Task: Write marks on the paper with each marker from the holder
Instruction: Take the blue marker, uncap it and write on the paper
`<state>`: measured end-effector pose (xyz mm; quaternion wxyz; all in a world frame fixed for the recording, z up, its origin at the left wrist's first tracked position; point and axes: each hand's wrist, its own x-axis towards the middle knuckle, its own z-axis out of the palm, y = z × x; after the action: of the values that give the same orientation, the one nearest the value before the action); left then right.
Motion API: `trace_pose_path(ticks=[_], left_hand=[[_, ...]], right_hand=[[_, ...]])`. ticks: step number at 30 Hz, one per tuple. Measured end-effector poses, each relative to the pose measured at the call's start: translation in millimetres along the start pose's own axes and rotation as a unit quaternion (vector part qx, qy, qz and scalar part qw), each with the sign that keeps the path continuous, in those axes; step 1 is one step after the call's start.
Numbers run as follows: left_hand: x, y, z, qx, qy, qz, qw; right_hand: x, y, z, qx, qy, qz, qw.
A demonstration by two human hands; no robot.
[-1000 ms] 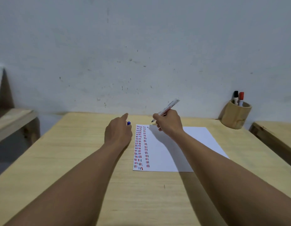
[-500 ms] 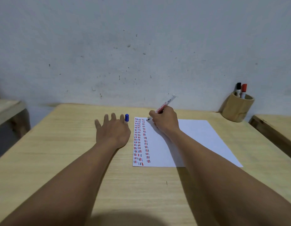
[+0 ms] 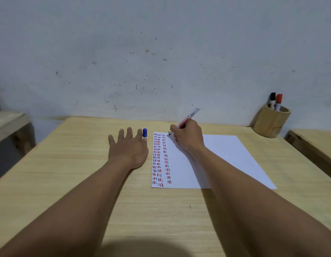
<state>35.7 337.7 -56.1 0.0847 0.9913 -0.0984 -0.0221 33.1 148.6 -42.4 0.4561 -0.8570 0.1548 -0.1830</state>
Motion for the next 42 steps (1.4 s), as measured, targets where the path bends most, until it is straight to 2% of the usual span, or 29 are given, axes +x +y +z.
trace_pose_path(ticks=[7,11,13,15,18,22,26,28,30,33,37,42], left_hand=[[-0.8,0.3,0.2,-0.005,0.004,-0.001,1.0],[0.2,0.9,0.2,-0.024,0.012,-0.008,1.0],[0.6,2.8,-2.7,-0.049,0.037,-0.02,0.998],[0.9,6.1,-9.6,-0.121,0.093,-0.032,0.988],[1.5,11.5,-19.3,-0.183,0.164,-0.002,0.969],[11.0,10.1,-22.2,-0.146,0.174,0.029,0.973],[9.1,13.3,-27.1,-0.184,0.182,0.011,0.966],[1.6,22.6,-36.1,-0.267,0.191,-0.015,0.944],[-6.1,36.0,-48.3,-0.366,0.206,-0.031,0.907],[-15.4,57.8,-67.0,-0.473,0.196,-0.021,0.859],[-29.4,83.1,-85.4,-0.572,0.149,-0.014,0.807],[-47.5,109.3,-103.3,-0.631,0.091,-0.006,0.77]], right_hand=[[0.2,-1.4,-2.9,-0.008,-0.004,0.001,1.0],[0.7,-1.6,-3.5,0.045,0.019,0.019,0.999],[2.7,-2.3,-6.2,0.077,0.028,0.034,0.996],[5.2,-3.8,-7.6,0.101,0.021,0.048,0.994],[7.9,-9.5,-9.0,0.123,0.014,0.044,0.991],[8.3,-17.9,-17.9,0.147,0.014,0.033,0.989],[-0.3,-22.2,-35.0,0.206,-0.002,0.031,0.978],[-6.8,-27.1,-45.9,0.261,-0.022,0.041,0.964],[-14.1,-34.7,-57.0,0.323,-0.038,0.062,0.944],[-25.5,-44.5,-73.5,0.362,-0.045,0.072,0.928],[-39.4,-53.9,-98.5,0.376,-0.029,0.065,0.924],[-50.0,-60.7,-127.9,0.399,-0.015,0.063,0.915]])
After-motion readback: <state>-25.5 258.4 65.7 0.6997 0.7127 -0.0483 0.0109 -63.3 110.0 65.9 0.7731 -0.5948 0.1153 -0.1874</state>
